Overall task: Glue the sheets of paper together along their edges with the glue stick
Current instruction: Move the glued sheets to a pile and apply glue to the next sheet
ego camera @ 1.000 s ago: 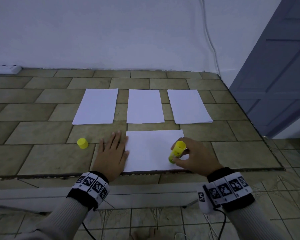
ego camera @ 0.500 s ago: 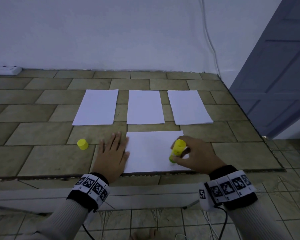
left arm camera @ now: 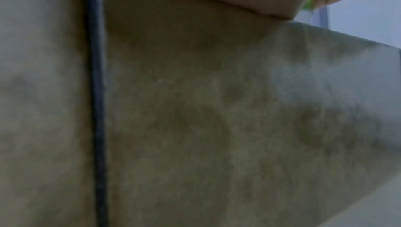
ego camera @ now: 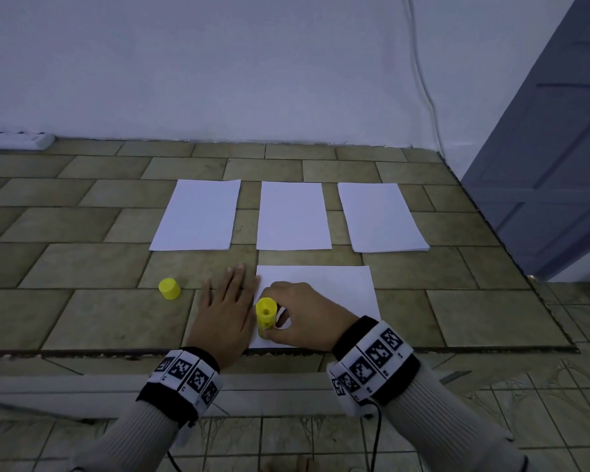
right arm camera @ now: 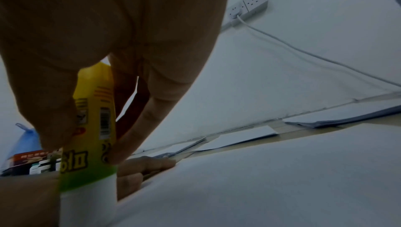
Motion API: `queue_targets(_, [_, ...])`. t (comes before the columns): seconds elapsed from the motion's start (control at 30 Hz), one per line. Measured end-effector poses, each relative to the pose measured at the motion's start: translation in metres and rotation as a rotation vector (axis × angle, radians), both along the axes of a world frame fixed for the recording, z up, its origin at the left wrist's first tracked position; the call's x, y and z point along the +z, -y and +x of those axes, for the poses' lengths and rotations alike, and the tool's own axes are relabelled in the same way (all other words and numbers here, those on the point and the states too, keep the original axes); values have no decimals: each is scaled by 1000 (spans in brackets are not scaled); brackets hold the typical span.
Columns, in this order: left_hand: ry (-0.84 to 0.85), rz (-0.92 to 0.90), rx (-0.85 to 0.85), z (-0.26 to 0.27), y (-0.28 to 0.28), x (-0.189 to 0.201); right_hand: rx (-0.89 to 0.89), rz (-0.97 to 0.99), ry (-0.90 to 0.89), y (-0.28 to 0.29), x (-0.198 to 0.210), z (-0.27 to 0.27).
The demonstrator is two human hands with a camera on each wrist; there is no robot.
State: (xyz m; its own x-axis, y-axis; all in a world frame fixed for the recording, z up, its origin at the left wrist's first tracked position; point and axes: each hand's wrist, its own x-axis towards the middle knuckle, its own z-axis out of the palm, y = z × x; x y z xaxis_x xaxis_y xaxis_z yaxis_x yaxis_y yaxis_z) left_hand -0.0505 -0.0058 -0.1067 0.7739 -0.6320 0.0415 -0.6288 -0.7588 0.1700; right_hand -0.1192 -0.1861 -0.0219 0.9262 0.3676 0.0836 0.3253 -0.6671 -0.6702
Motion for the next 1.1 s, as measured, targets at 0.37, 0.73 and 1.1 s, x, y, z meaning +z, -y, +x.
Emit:
queue_targets(0.37, [-7, -9, 28, 0, 2, 0, -110, -89, -2, 10, 12, 58])
queue_targets(0.73, [21, -61, 42, -2, 2, -2, -280, -56, -85, 33, 22, 55])
queue_targets(1.1, [38, -66, 52, -3, 4, 0, -178, 159, -77, 62, -2, -32])
